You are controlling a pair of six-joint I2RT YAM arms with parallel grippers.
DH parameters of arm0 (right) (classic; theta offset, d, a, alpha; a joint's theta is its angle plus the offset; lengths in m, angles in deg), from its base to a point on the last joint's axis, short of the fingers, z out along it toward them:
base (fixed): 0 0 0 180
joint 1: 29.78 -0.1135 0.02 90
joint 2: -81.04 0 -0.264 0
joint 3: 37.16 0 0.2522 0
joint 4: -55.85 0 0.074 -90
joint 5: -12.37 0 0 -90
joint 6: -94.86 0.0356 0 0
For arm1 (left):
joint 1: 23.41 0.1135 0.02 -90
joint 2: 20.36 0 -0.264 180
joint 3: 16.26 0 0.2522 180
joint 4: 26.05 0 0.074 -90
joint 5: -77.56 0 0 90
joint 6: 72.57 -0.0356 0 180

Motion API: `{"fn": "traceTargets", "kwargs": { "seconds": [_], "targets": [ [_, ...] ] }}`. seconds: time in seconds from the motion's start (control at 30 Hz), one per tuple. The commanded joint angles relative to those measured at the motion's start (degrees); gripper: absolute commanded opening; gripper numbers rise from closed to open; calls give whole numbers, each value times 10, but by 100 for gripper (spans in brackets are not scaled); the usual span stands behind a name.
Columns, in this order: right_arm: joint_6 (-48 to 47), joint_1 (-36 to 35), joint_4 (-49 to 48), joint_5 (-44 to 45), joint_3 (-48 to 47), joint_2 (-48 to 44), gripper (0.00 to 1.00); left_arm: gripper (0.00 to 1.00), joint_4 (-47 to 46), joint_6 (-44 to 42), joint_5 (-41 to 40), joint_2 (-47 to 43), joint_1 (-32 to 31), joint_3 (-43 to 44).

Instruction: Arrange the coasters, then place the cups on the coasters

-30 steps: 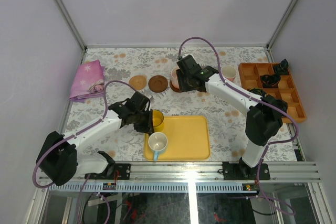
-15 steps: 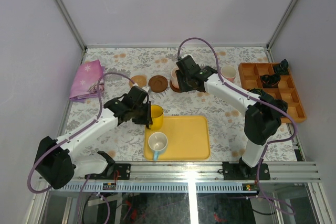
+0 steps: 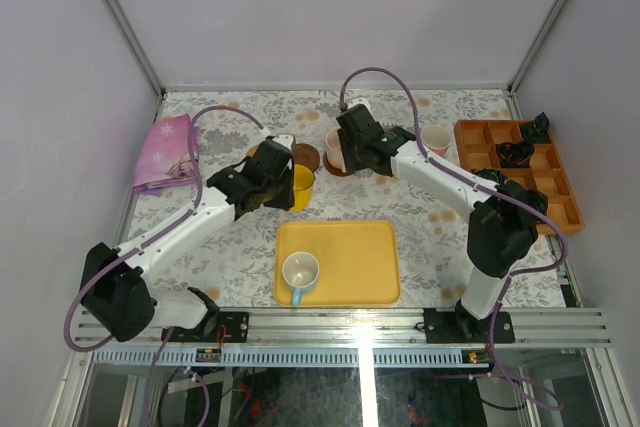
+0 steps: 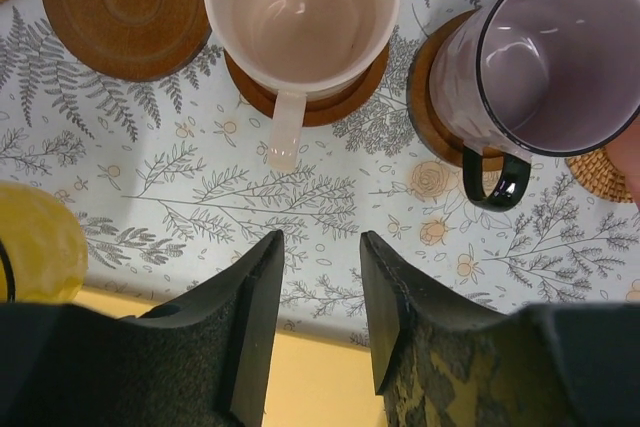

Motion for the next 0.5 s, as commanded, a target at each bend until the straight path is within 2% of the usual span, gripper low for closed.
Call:
{"fn": "traceTargets", "kwargs": {
  "seconds": [0.0, 0.23, 0.47],
  "targets": [
    [-5, 1, -35, 34, 7, -36, 43, 0, -112, -45, -69, 25, 11, 53],
    [-11, 4, -78, 66, 42, -57, 39, 0, -276, -18, -3, 78, 109, 29],
    [-22, 8, -104, 77, 54, -59, 38, 0, -354, -45, 8, 165, 130, 66]
  ]
}}
